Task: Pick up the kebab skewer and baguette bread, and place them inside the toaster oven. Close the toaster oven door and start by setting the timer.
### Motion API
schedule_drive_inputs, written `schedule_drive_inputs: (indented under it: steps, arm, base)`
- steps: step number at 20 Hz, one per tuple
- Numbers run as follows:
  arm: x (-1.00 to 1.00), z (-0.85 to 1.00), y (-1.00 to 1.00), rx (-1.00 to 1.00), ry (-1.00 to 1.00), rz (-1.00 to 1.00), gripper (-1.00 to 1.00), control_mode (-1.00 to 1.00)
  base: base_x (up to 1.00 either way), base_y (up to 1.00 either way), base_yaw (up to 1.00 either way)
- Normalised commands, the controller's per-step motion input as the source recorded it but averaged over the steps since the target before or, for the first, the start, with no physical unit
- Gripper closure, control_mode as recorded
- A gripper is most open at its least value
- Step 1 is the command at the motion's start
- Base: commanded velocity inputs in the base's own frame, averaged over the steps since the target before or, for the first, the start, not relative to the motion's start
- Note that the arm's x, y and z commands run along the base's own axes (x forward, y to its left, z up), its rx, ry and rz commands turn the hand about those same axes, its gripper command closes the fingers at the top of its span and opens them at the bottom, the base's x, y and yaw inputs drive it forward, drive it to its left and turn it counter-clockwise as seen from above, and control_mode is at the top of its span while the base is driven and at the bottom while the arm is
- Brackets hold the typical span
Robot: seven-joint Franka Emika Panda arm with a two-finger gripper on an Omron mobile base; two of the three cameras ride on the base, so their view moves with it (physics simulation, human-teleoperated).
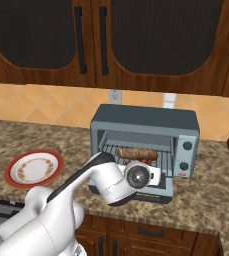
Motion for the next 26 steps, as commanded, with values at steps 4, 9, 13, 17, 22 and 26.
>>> schedule_drive_inputs:
  steps: [4,9,13,17,22,26]
  arm:
    - [0.0,0.0,-0.04,-0.02,0.0,-0.04,-1.0,-1.0]
    - [0.01,-0.1,0.0,0.0,-0.02,0.0,-1.0,-1.0]
    - [0.08,-0.18,0.0,0.0,-0.03,0.03,-1.0,-1.0]
    - [0.13,-0.02,0.0,0.0,-0.02,0.01,-1.0,-1.0]
    - [0.14,0.0,0.0,0.0,0.0,0.0,-1.0,-1.0]
    - [0.08,0.0,0.0,0.0,0.0,0.0,-1.0,-1.0]
  base:
    - [0.0,0.0,0.0]
    - [0.0,0.0,0.0]
    - [0.0,0.0,0.0]
    - [0.0,0.0,0.0]
    - [0.0,0.0,0.0]
    - [0.0,0.0,0.0]
